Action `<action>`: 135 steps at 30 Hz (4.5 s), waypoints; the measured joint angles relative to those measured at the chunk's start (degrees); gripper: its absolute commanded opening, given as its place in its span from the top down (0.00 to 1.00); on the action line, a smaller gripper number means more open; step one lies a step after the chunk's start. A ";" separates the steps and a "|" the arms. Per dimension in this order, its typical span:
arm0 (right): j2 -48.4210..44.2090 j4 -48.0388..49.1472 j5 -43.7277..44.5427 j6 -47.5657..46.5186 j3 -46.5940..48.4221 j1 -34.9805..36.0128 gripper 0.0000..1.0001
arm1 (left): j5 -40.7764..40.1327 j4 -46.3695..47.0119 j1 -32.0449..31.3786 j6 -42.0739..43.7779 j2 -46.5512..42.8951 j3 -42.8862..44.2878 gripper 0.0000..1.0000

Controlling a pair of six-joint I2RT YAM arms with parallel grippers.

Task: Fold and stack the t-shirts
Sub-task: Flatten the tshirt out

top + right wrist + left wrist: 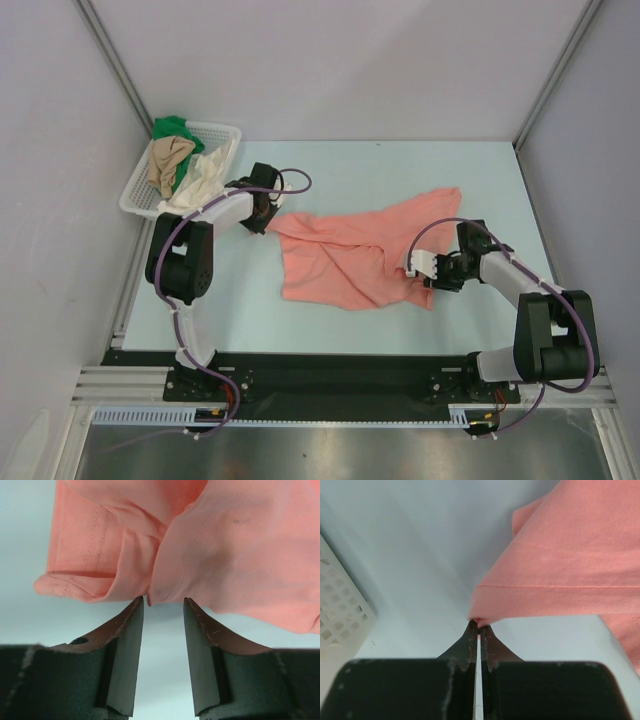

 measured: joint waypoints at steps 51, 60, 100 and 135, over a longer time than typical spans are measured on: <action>-5.84 1.29 7.58 72.35 49.48 -16.44 1.00 | 1.51 -9.92 -11.98 -0.50 -21.77 11.26 1.00; -5.18 -2.40 5.44 76.50 64.43 -16.46 1.00 | 2.69 -14.58 -11.98 0.48 -24.48 22.23 1.00; -10.10 8.35 12.96 71.58 65.16 -16.59 1.00 | 1.25 -5.95 -11.85 14.05 -39.41 19.21 1.00; -25.77 10.19 13.44 67.21 71.54 -17.07 1.00 | 6.40 -6.38 -11.78 14.49 -44.41 33.46 1.00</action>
